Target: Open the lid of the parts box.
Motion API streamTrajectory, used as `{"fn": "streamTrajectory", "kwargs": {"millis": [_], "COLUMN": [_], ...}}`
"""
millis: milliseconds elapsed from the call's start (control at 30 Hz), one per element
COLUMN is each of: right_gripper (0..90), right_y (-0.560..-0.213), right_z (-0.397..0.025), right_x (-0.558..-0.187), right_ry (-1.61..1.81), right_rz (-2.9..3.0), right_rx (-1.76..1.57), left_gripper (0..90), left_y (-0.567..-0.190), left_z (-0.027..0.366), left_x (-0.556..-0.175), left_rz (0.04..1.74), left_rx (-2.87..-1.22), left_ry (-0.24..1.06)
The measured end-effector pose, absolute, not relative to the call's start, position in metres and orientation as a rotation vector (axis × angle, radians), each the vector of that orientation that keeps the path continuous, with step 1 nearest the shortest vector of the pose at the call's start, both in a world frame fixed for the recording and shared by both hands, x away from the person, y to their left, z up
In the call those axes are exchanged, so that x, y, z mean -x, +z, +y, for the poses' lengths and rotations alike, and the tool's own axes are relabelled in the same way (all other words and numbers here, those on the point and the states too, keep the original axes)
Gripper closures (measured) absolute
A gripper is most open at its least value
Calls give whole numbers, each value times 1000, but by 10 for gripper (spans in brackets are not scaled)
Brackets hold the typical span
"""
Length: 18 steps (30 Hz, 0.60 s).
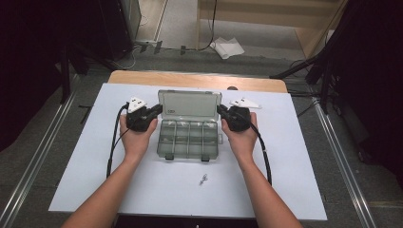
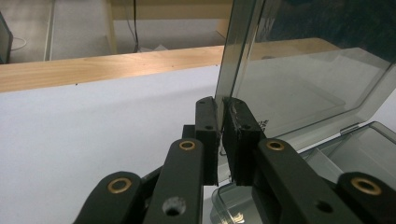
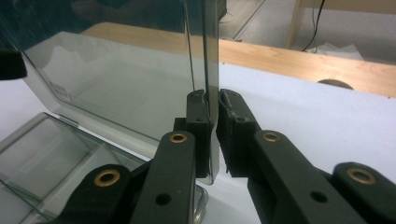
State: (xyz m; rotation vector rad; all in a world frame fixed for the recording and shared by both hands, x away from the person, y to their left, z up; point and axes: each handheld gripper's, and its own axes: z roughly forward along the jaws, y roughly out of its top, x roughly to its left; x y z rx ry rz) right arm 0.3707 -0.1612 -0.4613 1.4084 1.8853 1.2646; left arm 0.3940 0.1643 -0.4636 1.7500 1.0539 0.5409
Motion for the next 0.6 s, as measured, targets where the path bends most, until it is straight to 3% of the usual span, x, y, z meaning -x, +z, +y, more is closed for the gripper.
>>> {"fn": "streamTrajectory", "kwargs": {"millis": [600], "right_gripper": [856], "right_y": [-475], "right_z": [-162], "right_x": [-382], "right_ry": [1259], "right_rz": [1896], "right_rx": [-1448], "left_gripper": [835], "left_y": [-476], "left_z": [163], "left_x": [-406], "left_rz": [1100], "left_rx": [-1762], "left_ry": [498]}}
